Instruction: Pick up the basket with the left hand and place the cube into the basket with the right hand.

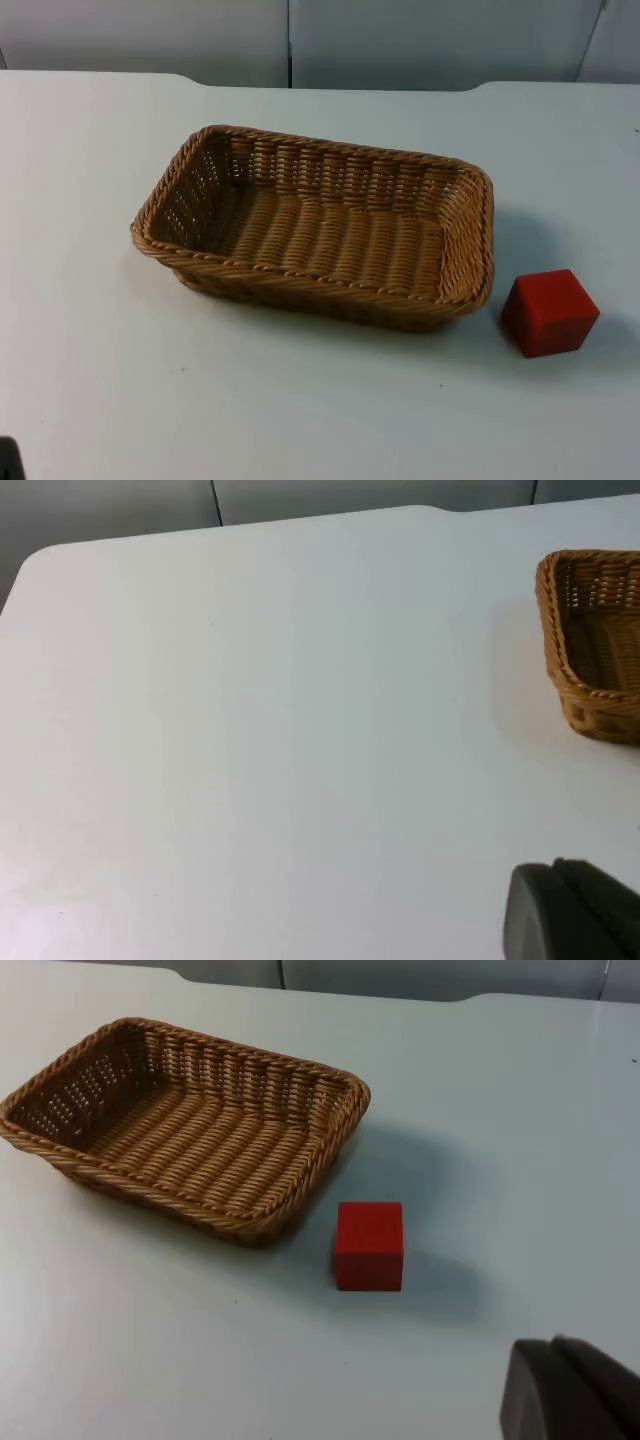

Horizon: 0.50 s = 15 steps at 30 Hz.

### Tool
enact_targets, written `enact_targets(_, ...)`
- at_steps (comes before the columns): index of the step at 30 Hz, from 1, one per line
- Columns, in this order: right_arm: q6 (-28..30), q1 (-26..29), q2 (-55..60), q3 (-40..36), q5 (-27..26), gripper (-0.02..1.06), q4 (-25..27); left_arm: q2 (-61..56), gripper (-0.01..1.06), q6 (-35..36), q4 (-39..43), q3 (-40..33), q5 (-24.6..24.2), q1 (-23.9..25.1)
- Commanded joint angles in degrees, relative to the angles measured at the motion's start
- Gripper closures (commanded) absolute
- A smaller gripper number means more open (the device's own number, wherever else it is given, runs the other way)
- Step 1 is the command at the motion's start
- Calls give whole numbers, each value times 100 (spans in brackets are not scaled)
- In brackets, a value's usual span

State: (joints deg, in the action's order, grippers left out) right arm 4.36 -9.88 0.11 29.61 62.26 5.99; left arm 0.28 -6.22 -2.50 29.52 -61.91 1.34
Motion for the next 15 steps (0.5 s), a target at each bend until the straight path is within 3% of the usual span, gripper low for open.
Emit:
enact_targets(1,4,13,-11,-30,-57,105,28,-28,105,40,3,-7,14,-31)
enact_targets(3,4,13,-11,-30,-57,105,28,-28,105,68,-67,-7,26,-31)
enact_targets(7,4,13,-11,-30,-57,105,28,73,105,147,-2021,237,534,-31)
enact_targets(8,4,13,-11,-30,-57,105,28,73,105,147,-2021,237,534,-31)
enact_targets(10,4,13,-11,-30,-57,105,28,562,105,-329,-3317,247,794,-31)
enact_targets(12,4,13,-11,-30,-57,105,28,1464,105,-1096,-4223,247,736,-31)
enact_targets(15,4,13,-11,-30,-57,105,28,2358,105,-1514,-4485,247,731,-31)
